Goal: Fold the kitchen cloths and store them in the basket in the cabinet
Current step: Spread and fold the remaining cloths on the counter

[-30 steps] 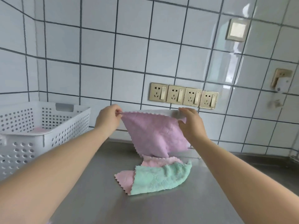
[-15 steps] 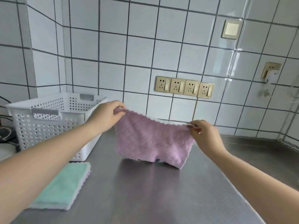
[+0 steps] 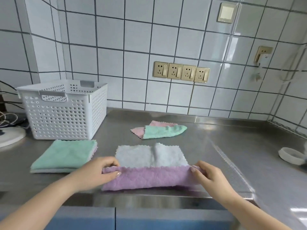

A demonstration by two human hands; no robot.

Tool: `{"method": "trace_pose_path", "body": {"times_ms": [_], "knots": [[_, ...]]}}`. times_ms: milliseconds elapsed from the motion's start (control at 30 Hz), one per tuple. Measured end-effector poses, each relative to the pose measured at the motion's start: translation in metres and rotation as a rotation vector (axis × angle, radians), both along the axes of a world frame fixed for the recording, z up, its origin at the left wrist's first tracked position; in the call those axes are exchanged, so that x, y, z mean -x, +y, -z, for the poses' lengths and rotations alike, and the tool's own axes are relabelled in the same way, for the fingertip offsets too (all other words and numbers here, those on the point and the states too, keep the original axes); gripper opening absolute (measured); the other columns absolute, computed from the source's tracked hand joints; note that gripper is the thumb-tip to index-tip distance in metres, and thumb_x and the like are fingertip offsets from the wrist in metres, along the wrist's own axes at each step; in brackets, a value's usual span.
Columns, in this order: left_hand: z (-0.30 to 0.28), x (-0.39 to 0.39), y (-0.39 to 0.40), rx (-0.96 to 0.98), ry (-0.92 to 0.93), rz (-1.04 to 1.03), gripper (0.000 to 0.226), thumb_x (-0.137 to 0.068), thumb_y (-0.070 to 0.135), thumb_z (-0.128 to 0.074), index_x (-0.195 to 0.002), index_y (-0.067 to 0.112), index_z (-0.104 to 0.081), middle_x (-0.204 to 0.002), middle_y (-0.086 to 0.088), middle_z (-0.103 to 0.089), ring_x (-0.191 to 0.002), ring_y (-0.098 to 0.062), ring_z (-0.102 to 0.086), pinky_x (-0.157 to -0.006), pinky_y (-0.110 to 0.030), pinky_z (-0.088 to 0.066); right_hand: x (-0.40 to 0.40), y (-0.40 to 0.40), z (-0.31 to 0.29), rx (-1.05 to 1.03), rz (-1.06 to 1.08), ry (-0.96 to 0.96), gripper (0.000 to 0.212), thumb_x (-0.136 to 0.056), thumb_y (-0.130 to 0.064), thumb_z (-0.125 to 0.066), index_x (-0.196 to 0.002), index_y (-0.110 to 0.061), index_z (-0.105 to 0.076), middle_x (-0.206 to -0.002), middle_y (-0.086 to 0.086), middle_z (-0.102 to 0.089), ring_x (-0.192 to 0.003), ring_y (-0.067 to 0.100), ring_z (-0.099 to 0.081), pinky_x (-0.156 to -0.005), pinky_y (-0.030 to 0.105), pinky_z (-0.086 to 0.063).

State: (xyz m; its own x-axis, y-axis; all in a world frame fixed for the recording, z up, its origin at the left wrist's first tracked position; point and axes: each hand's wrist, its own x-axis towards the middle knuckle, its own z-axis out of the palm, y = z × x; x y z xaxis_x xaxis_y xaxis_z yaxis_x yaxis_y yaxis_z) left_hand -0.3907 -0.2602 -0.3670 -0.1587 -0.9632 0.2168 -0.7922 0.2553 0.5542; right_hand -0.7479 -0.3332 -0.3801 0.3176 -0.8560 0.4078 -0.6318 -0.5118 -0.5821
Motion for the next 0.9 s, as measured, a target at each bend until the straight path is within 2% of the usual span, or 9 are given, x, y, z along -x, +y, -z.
{"method": "trace_pose_path", "body": {"times_ms": [133,233,367,433,500,567,733,833,900], "knots": [[0.009,-0.003,-0.003,-0.117,0.097,0.019,0.007,-0.082,0.034,-0.068,-0.082,0.038,-0.063,-0.069,0.009,-0.055,-0.063,-0.006,-0.043,-0.065,-0.025,-0.035,0.003,0.0,0.007,-0.052,0.02,0.026,0.035,-0.09,-0.032,-0.055,-0.066,-0.008,-0.047,-0.055,-0.011,-0.039,-0.054,0.004,-0.032,-0.053,0.019,-0.03],[0.012,-0.004,-0.012,-0.108,0.163,-0.055,0.009,-0.081,0.038,-0.069,-0.086,0.041,-0.062,-0.081,0.012,-0.063,-0.064,-0.002,-0.049,-0.068,-0.019,-0.039,0.002,-0.007,0.006,-0.12,0.049,0.031,0.035,-0.089,-0.03,-0.058,-0.057,-0.022,-0.045,-0.049,-0.018,-0.046,-0.051,0.002,-0.039,-0.053,0.014,-0.034],[0.013,0.003,-0.032,-0.048,0.216,-0.161,0.021,-0.084,0.031,-0.068,-0.1,0.041,-0.058,-0.097,0.015,-0.062,-0.067,0.004,-0.052,-0.069,-0.017,-0.041,-0.003,-0.03,0.007,-0.158,0.136,0.03,0.03,-0.087,-0.036,-0.059,-0.061,-0.021,-0.054,-0.05,-0.017,-0.052,-0.052,0.003,-0.045,-0.054,0.013,-0.037],[0.014,0.007,-0.045,-0.046,0.231,-0.203,0.03,-0.086,0.027,-0.066,-0.11,0.039,-0.055,-0.101,0.008,-0.059,-0.074,0.005,-0.051,-0.069,-0.016,-0.038,-0.007,-0.044,0.008,-0.169,0.183,0.063,0.027,-0.088,-0.038,-0.06,-0.067,-0.021,-0.058,-0.054,-0.013,-0.055,-0.054,0.002,-0.047,-0.052,0.012,-0.036],[0.014,0.011,-0.057,-0.058,0.244,-0.245,0.04,-0.087,0.026,-0.065,-0.123,0.034,-0.05,-0.111,0.0,-0.056,-0.09,-0.005,-0.053,-0.077,-0.02,-0.036,-0.012,-0.057,0.009,-0.161,0.229,0.069,0.028,-0.088,-0.039,-0.059,-0.069,-0.018,-0.06,-0.056,-0.01,-0.055,-0.054,0.003,-0.047,-0.047,0.014,-0.034],[0.013,0.015,-0.068,-0.055,0.229,-0.278,0.046,-0.088,0.025,-0.064,-0.13,0.03,-0.047,-0.116,0.0,-0.053,-0.099,-0.008,-0.05,-0.082,-0.021,-0.033,-0.017,-0.07,0.008,-0.148,0.263,0.088,0.028,-0.088,-0.04,-0.058,-0.07,-0.018,-0.06,-0.059,-0.011,-0.057,-0.057,0.002,-0.049,-0.047,0.017,-0.034],[0.016,0.02,-0.09,-0.048,0.193,-0.349,0.049,-0.09,0.02,-0.061,-0.135,0.02,-0.044,-0.126,-0.01,-0.053,-0.098,-0.011,-0.045,-0.078,-0.017,-0.029,-0.027,-0.097,0.008,-0.173,0.294,0.172,0.034,-0.088,-0.042,-0.057,-0.062,-0.023,-0.05,-0.059,-0.011,-0.054,-0.058,0.004,-0.048,-0.048,0.023,-0.032],[0.019,0.021,-0.1,-0.051,0.146,-0.383,0.049,-0.09,0.017,-0.061,-0.136,0.017,-0.043,-0.133,-0.011,-0.051,-0.101,-0.015,-0.048,-0.073,-0.015,-0.027,-0.03,-0.107,0.012,-0.201,0.306,0.213,0.028,-0.087,-0.044,-0.056,-0.068,-0.023,-0.055,-0.066,-0.009,-0.059,-0.063,0.01,-0.052,-0.05,0.024,-0.035],[0.022,0.021,-0.107,-0.064,0.102,-0.394,0.051,-0.09,0.017,-0.06,-0.138,0.016,-0.042,-0.137,-0.009,-0.049,-0.111,-0.019,-0.051,-0.078,-0.017,-0.03,-0.03,-0.111,0.015,-0.207,0.314,0.219,0.025,-0.087,-0.044,-0.057,-0.073,-0.024,-0.058,-0.072,-0.007,-0.062,-0.068,0.014,-0.055,-0.052,0.025,-0.037]]}}
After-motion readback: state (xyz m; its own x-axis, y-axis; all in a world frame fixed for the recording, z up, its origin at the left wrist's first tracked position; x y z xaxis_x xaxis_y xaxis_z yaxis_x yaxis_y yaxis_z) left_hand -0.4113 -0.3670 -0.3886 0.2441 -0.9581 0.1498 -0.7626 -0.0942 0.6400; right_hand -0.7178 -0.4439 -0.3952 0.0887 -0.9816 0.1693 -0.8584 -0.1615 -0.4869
